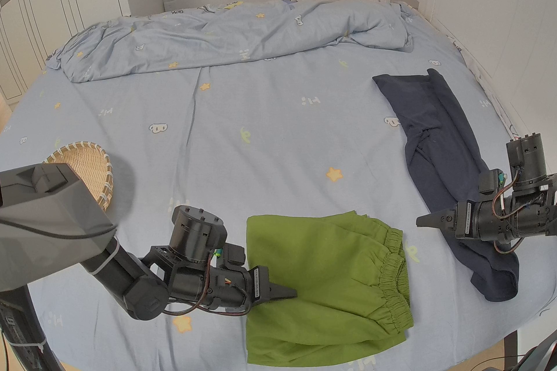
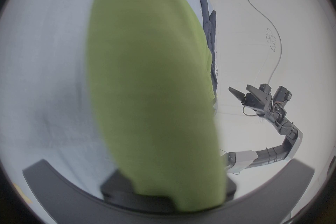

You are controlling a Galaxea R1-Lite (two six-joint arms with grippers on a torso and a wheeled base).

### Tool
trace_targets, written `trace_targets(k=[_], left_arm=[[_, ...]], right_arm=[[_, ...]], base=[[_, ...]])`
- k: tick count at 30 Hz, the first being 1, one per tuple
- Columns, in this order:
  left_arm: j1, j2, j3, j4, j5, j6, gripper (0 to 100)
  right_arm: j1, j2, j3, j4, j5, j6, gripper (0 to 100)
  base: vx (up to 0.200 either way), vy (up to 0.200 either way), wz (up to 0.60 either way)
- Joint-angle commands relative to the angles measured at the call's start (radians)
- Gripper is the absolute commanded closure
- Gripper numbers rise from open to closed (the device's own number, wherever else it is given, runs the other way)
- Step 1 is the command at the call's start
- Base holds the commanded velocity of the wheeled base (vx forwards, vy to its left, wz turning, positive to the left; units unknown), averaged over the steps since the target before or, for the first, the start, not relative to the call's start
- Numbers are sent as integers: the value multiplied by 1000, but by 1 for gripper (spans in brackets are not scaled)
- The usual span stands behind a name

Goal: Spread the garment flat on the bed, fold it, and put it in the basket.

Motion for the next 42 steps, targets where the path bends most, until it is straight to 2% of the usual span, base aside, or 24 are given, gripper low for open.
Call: trace_targets(k=[1, 5, 8, 12, 14, 15, 18, 23, 28, 42], left_arm=[[3, -91, 53, -2, 86, -7, 100], [49, -224, 82, 47, 95, -4, 100], [104, -344, 47, 207, 95, 9, 100], [196, -488, -47, 492, 93, 70, 100], [201, -497, -54, 513, 95, 78, 100], [242, -557, -106, 696, 93, 148, 100], [271, -558, -122, 796, 92, 237, 100], [319, -558, -128, 840, 92, 274, 100], [339, -575, -151, 891, 93, 277, 100], [307, -581, -146, 911, 93, 277, 100]], right_arm=[[2, 4, 0, 0, 2, 1, 0], [12, 2, 0, 0, 2, 1, 0], [14, 2, 0, 0, 1, 1, 0], [35, 4, 1, 2, 1, 21, 0], [38, 4, 1, 2, 1, 23, 0], [51, 4, 1, 2, 1, 30, 0], [52, 5, 8, 2, -1, 32, 0], [55, 4, 8, 2, -1, 32, 0], [55, 4, 8, 2, -1, 32, 0], [55, -6, 8, 2, -1, 34, 0]], base=[[0, 0, 0], [0, 0, 0], [0, 0, 0], [0, 0, 0], [0, 0, 0], [0, 0, 0], [0, 0, 0], [0, 0, 0], [0, 200, 0], [0, 200, 0]])
